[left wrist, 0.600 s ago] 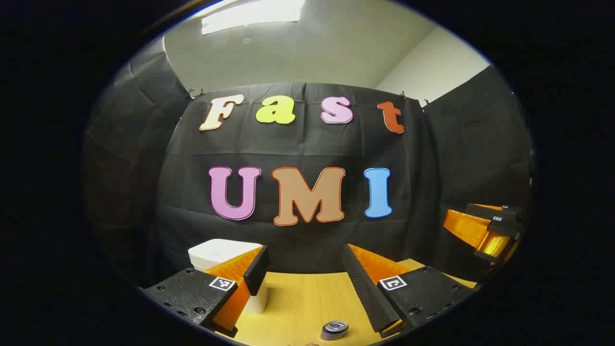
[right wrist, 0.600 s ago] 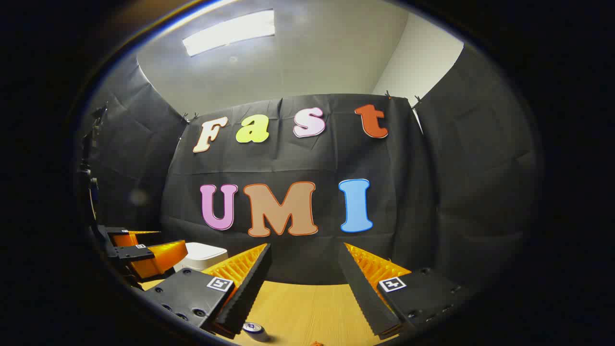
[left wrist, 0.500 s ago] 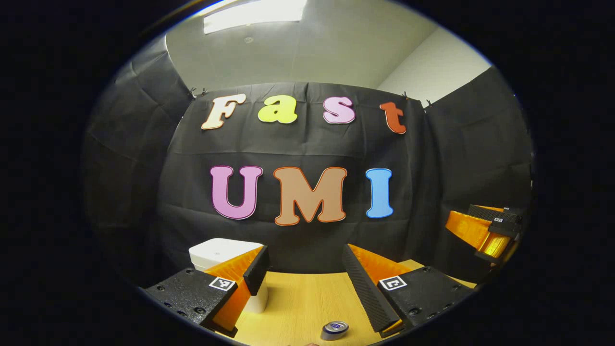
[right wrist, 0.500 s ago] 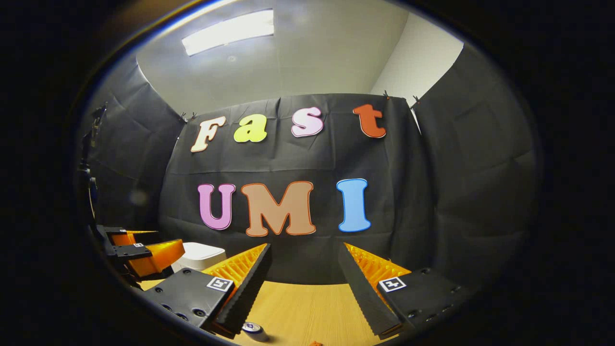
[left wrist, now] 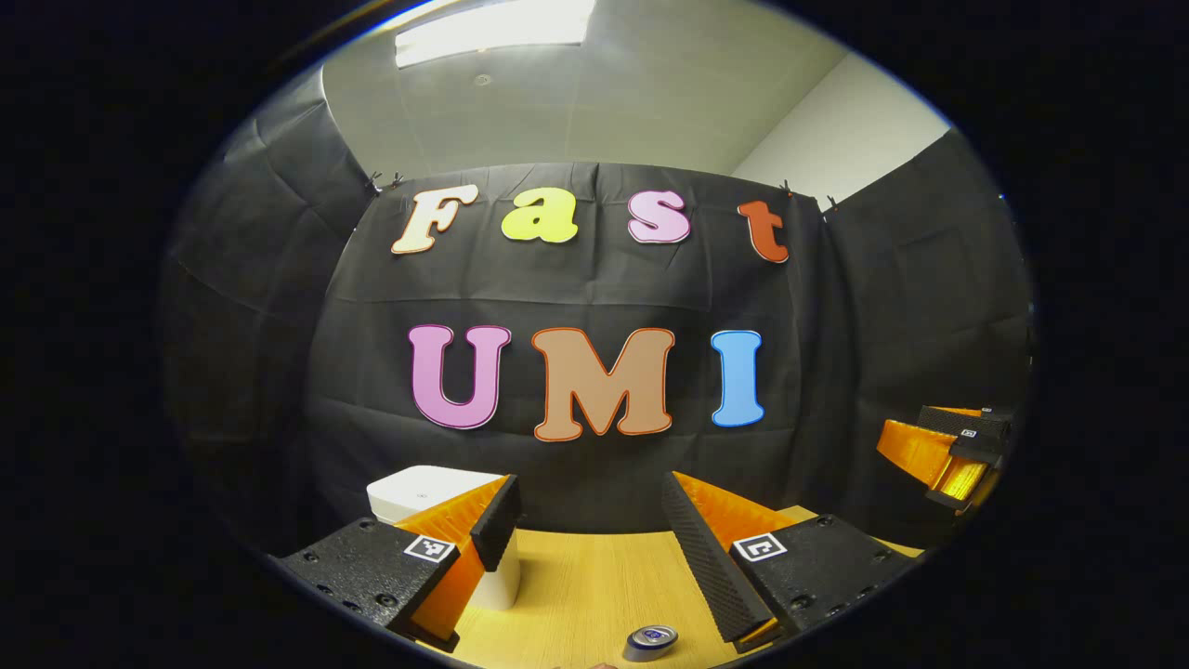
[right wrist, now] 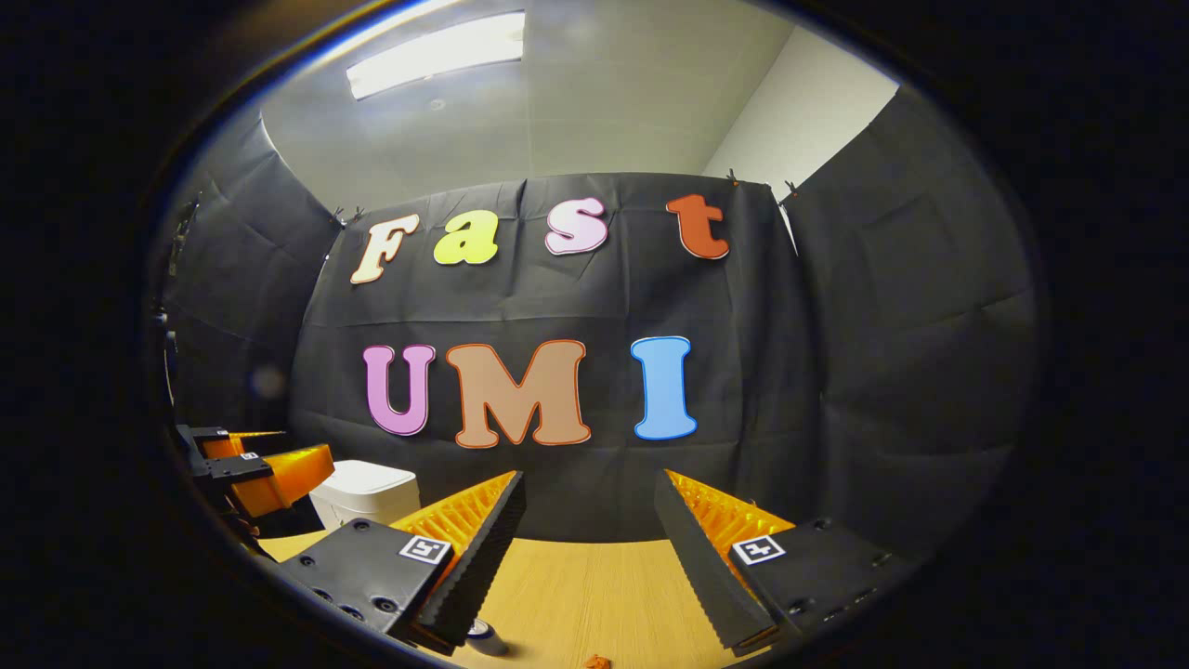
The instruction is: Press the lid of the desktop garbage bin to open it, pick up the crumpled paper on the desktop and throw it into the bin, then pick up the pop can on the desktop and drop it into the bin, and finally close the garbage bin lid.
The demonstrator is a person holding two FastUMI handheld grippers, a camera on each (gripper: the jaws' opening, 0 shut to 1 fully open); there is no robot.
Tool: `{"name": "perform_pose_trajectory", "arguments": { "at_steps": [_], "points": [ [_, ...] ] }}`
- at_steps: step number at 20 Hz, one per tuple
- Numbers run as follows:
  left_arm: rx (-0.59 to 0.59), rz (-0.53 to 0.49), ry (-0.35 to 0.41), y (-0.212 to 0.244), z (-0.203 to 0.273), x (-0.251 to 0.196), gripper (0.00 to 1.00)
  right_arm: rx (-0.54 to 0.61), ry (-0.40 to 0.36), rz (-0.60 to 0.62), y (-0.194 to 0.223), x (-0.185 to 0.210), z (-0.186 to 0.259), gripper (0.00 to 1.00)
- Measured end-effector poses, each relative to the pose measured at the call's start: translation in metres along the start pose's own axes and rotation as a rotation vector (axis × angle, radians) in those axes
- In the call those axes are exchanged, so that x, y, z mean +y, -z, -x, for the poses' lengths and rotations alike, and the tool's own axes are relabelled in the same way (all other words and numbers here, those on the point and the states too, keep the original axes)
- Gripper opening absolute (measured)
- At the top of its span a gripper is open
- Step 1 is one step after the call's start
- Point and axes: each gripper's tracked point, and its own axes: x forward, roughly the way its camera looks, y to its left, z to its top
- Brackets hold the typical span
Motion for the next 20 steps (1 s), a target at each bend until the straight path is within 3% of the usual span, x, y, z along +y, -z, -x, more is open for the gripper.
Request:
{"name": "perform_pose_trajectory", "arguments": {
  "at_steps": [4, 20],
  "points": [
    [-0.004, -0.002, 0.0, -0.001, -0.001, 0.001, 0.92, 0.017, 0.055, 0.025, 0.003, -0.012, 0.001, 0.94],
    [-0.001, -0.004, 0.001, -0.001, -0.002, 0.001, 0.93, -0.023, 0.027, 0.02, -0.006, -0.007, 0.0, 0.94]
  ]
}}
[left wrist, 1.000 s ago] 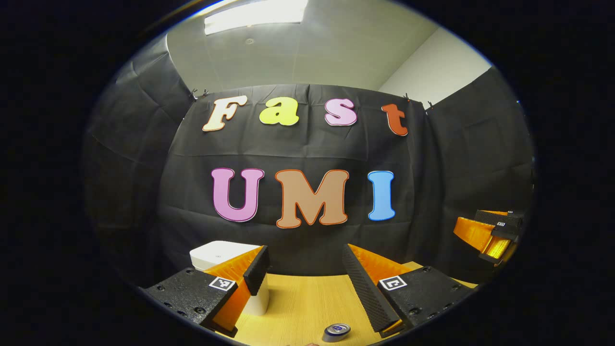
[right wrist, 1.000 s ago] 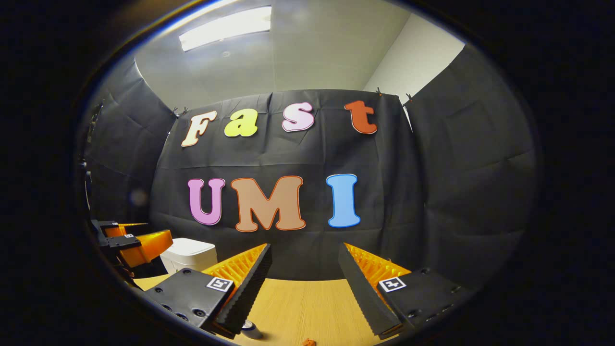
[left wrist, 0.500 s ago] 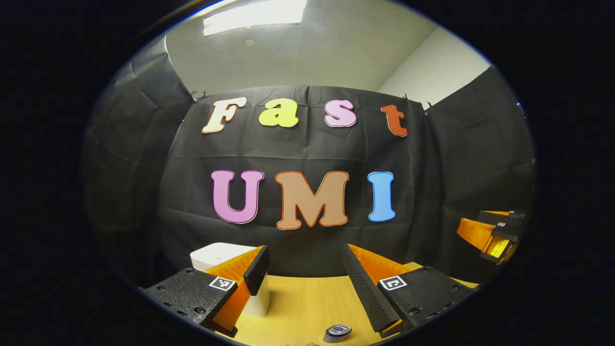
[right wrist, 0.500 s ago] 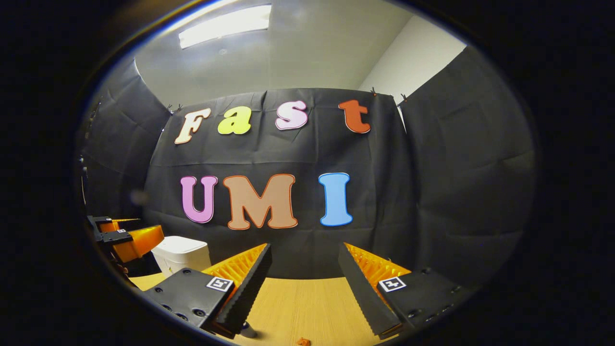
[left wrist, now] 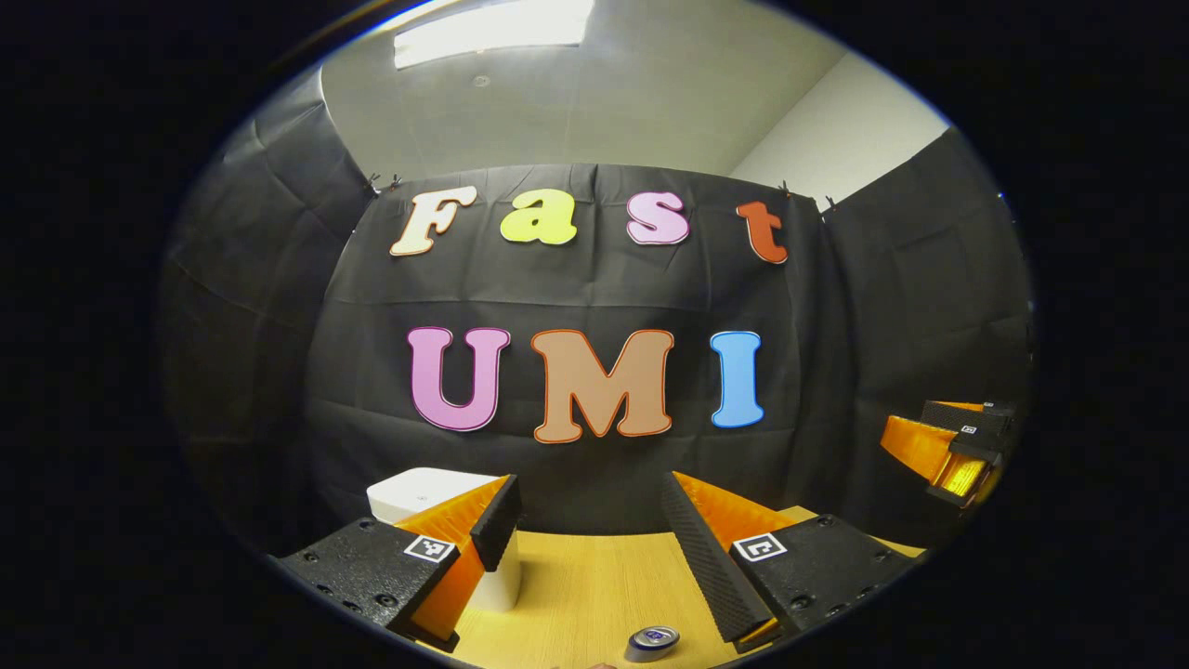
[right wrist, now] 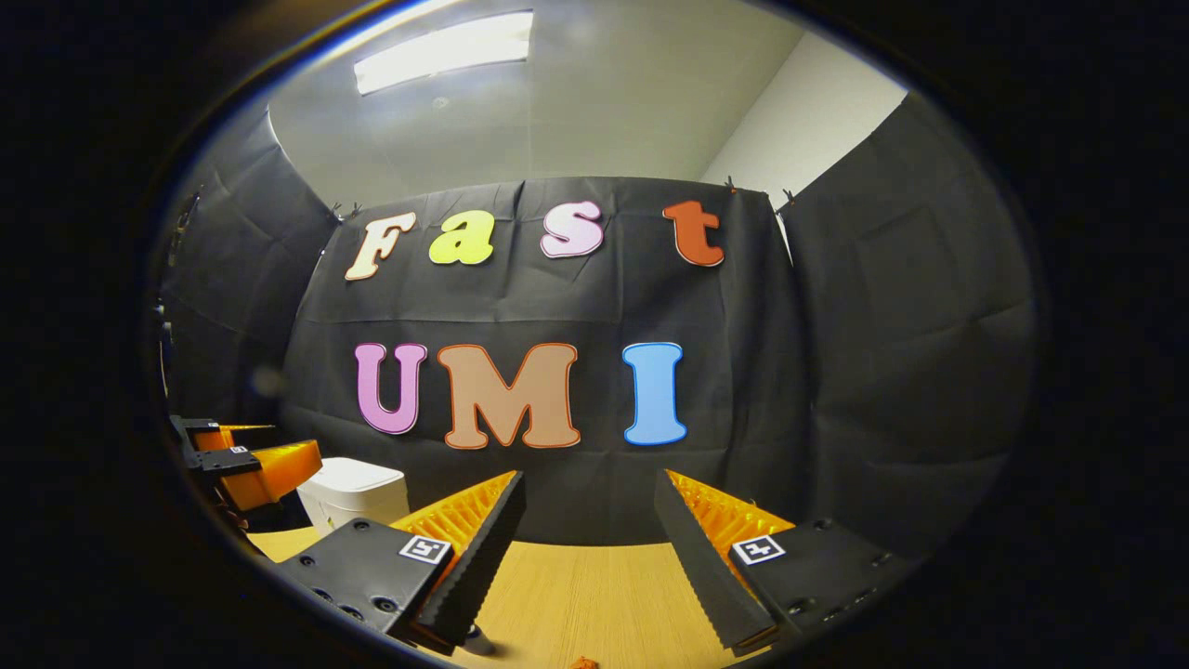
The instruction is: Press the lid of the desktop garbage bin to open it, pick up the crumpled paper on the desktop and throw it into the bin, then pick up the pop can on the desktop and drop it into the bin, and finally close the garbage bin lid.
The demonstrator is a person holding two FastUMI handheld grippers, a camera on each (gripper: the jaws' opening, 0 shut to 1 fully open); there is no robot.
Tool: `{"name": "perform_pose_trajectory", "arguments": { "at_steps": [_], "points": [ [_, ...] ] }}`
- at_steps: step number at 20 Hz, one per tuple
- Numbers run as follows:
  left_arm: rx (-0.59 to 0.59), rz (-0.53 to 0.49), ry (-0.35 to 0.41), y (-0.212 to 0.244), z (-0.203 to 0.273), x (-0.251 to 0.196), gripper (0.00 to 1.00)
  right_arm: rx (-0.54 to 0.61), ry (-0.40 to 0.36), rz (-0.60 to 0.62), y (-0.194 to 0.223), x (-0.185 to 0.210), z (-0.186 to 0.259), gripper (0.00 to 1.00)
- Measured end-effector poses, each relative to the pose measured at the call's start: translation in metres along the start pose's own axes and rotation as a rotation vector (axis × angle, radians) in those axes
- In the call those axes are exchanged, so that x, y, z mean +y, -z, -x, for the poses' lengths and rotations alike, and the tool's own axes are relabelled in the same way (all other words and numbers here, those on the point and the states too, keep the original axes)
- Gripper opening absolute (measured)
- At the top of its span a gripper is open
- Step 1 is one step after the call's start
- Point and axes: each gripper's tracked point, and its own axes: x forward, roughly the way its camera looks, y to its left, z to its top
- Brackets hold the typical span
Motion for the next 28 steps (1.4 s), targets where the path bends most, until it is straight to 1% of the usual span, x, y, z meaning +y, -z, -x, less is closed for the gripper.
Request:
{"name": "perform_pose_trajectory", "arguments": {
  "at_steps": [23, 24, 25, 26, 28],
  "points": [
    [0.005, 0.0, 0.009, 0.002, 0.003, 0.006, 0.92, -0.001, -0.023, 0.017, 0.001, 0.015, 0.0, 0.94],
    [0.002, 0.0, 0.01, 0.0, 0.003, 0.007, 0.89, -0.001, -0.024, 0.018, 0.001, 0.016, 0.0, 0.94],
    [-0.001, -0.003, 0.007, 0.0, 0.003, 0.01, 0.83, -0.002, -0.024, 0.019, 0.002, 0.016, 0.0, 0.94],
    [-0.005, -0.004, 0.006, -0.001, 0.002, 0.011, 0.7, -0.002, -0.024, 0.02, 0.001, 0.018, -0.001, 0.94],
    [-0.007, -0.006, 0.005, -0.002, 0.002, 0.014, 0.52, -0.003, -0.024, 0.022, 0.001, 0.02, -0.002, 0.94]
  ]
}}
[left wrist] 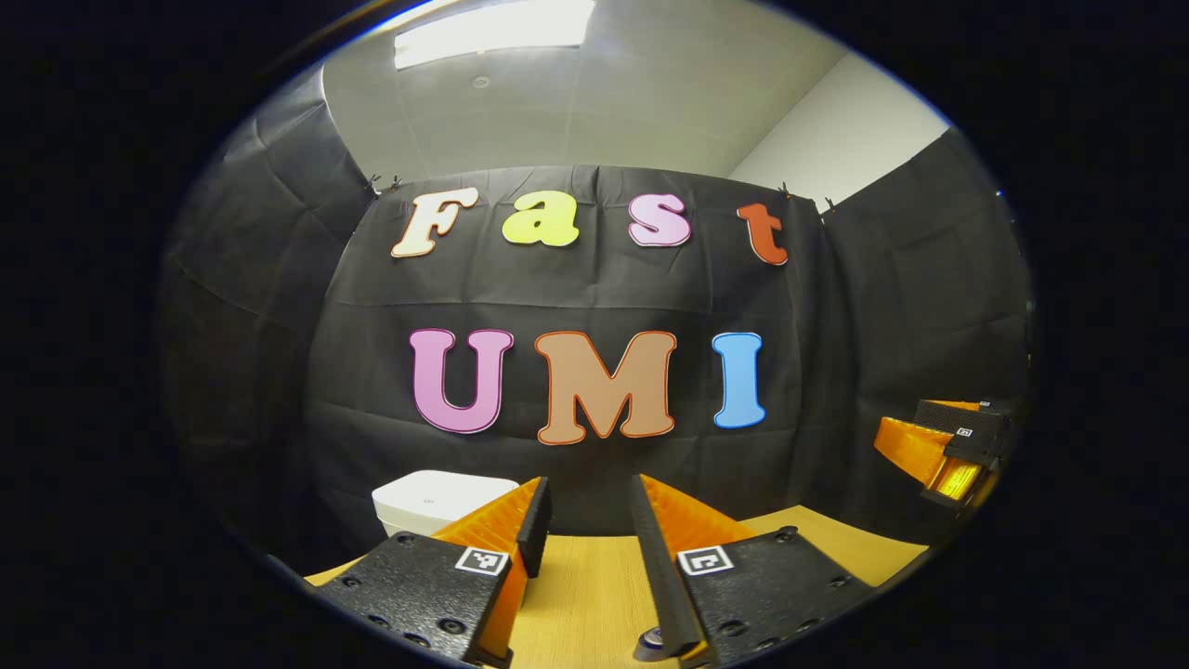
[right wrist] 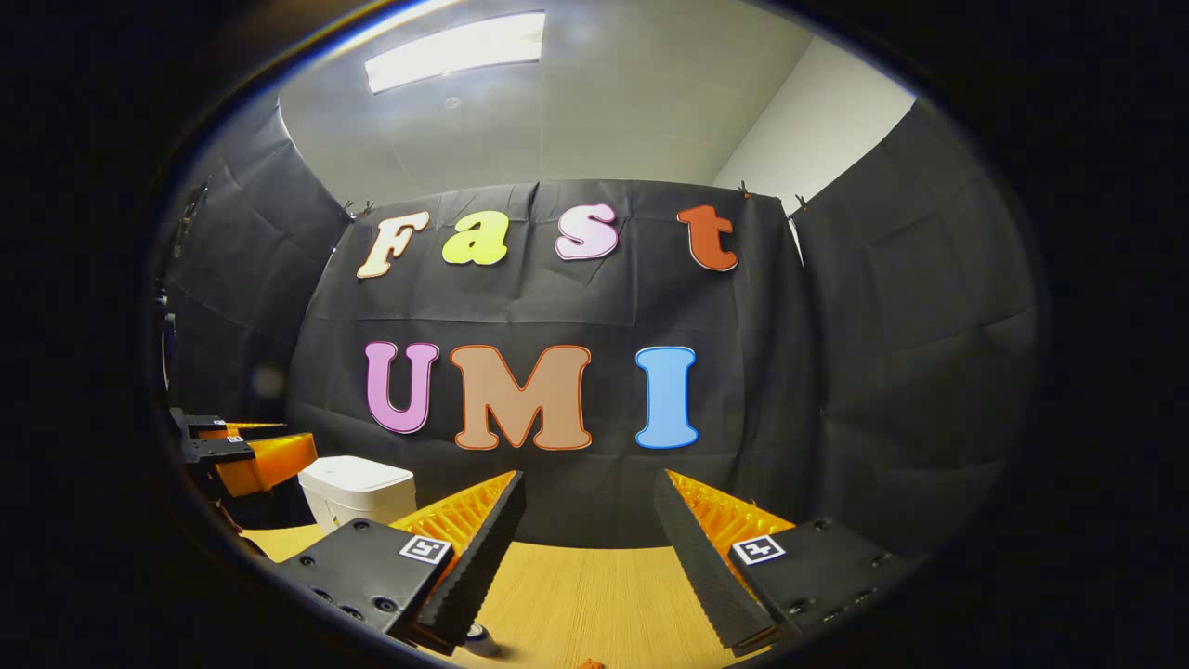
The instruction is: Press the lid of the desktop garbage bin to open it, pick up the crumpled paper on the desktop and throw it into the bin, then pick up the pop can on the desktop and drop it into the bin, and finally close the garbage bin lid.
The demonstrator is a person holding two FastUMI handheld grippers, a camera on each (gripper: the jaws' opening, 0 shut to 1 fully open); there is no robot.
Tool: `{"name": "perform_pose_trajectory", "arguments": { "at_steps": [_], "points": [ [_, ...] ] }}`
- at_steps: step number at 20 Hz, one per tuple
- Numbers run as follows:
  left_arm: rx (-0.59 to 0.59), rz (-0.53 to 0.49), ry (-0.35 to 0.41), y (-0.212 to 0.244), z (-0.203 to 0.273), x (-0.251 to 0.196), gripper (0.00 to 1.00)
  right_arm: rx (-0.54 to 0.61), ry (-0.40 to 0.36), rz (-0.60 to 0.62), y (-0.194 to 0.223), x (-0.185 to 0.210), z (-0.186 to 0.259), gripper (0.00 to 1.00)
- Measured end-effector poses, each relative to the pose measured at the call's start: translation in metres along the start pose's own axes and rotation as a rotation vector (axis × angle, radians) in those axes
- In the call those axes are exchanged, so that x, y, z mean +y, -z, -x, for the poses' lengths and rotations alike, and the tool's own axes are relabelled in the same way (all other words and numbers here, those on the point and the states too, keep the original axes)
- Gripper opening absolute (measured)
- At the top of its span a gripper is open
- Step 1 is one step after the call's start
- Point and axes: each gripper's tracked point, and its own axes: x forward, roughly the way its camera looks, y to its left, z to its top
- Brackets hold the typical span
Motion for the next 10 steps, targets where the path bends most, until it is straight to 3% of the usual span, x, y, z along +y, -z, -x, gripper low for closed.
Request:
{"name": "perform_pose_trajectory", "arguments": {
  "at_steps": [3, 6, 10],
  "points": [
    [0.015, 0.006, 0.002, 0.005, -0.003, 0.004, 0.35, 0.0, 0.001, 0.004, 0.002, 0.004, -0.001, 0.94],
    [0.061, 0.018, -0.023, 0.016, -0.009, 0.02, 0.0, 0.001, 0.008, 0.007, 0.003, 0.006, -0.003, 0.94],
    [0.15, 0.048, -0.018, 0.035, -0.023, 0.041, 0.0, 0.001, 0.036, 0.011, 0.004, 0.006, -0.006, 0.96]
  ]
}}
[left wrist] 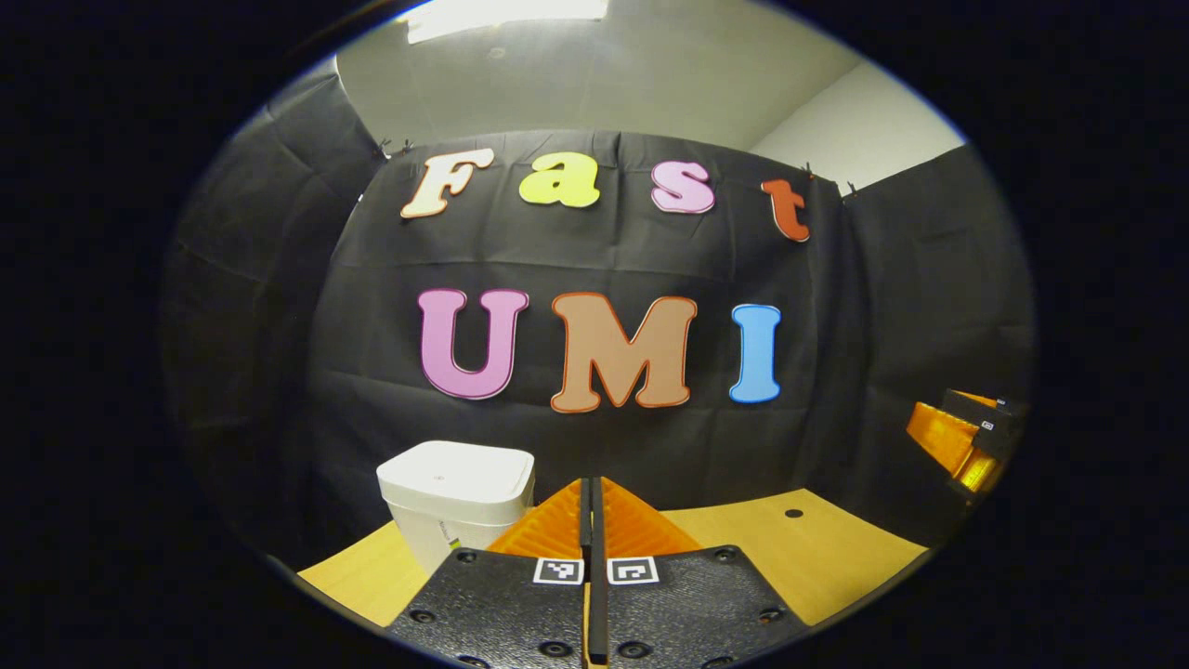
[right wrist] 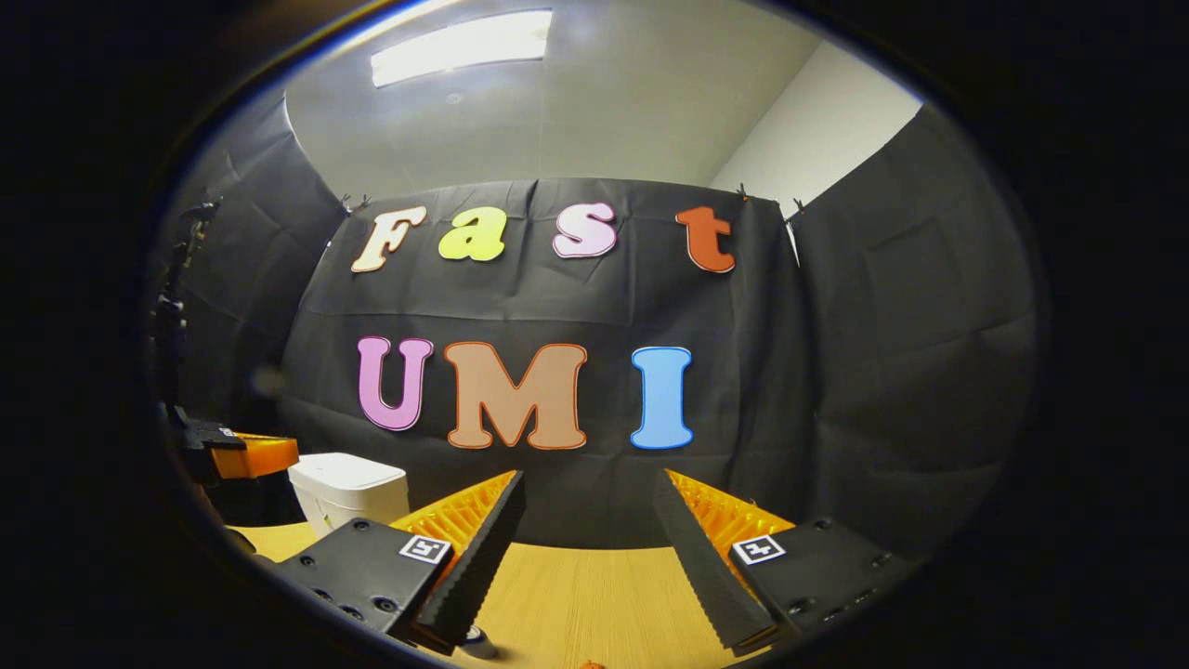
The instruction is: Press the lid of the desktop garbage bin to open it, pick up the crumpled paper on the desktop and throw it into the bin, then pick up the pop can on the desktop and drop it into the bin, and finally close the garbage bin lid.
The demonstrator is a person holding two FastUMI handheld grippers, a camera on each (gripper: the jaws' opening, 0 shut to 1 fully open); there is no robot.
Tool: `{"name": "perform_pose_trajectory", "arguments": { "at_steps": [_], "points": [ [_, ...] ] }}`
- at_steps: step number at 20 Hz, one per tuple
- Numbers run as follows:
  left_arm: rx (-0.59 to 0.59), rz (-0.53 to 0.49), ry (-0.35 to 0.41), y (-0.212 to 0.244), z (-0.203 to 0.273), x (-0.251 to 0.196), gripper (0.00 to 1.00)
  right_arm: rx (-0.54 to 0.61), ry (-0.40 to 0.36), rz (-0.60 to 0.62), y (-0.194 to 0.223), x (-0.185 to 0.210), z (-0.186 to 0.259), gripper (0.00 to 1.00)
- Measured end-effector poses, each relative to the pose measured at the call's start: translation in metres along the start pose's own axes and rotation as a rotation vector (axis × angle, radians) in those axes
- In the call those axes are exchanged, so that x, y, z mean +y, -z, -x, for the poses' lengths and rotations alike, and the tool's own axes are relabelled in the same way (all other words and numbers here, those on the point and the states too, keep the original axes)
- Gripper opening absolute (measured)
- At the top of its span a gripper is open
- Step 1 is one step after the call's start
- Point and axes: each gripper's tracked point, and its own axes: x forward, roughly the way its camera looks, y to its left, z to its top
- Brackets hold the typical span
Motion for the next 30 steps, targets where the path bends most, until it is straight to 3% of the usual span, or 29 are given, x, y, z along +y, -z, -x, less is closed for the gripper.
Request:
{"name": "perform_pose_trajectory", "arguments": {
  "at_steps": [6, 12, 19, 22, 24, 26, 27, 30],
  "points": [
    [0.01, -0.047, -0.042, -0.013, -0.05, 0.062, 0.0, 0.02, 0.025, 0.01, 0.007, 0.008, -0.002, 0.94],
    [0.077, -0.046, -0.045, 0.003, -0.108, 0.101, 0.0, 0.039, 0.046, 0.03, 0.014, 0.021, -0.005, 0.94],
    [0.184, -0.035, -0.059, 0.053, -0.155, 0.13, 0.0, 0.084, 0.066, 0.067, 0.028, 0.035, -0.01, 0.96],
    [0.224, -0.019, -0.116, 0.077, -0.162, 0.156, 0.0, 0.103, 0.078, 0.099, 0.034, 0.04, -0.012, 0.94],
    [0.367, 0.036, -0.121, 0.112, -0.156, 0.161, 0.0, 0.11, 0.075, 0.107, 0.034, 0.044, -0.014, 0.94],
    [0.287, 0.085, -0.118, 0.101, -0.157, 0.165, 0.0, 0.11, 0.072, 0.114, 0.035, 0.049, -0.018, 0.96],
    [0.332, 0.109, -0.124, 0.109, -0.156, 0.161, 0.0, 0.117, 0.065, 0.118, 0.039, 0.052, -0.019, 0.96],
    [0.254, 0.069, -0.12, 0.099, -0.157, 0.161, 0.0, 0.115, 0.046, 0.111, 0.035, 0.058, -0.017, 0.94]
  ]
}}
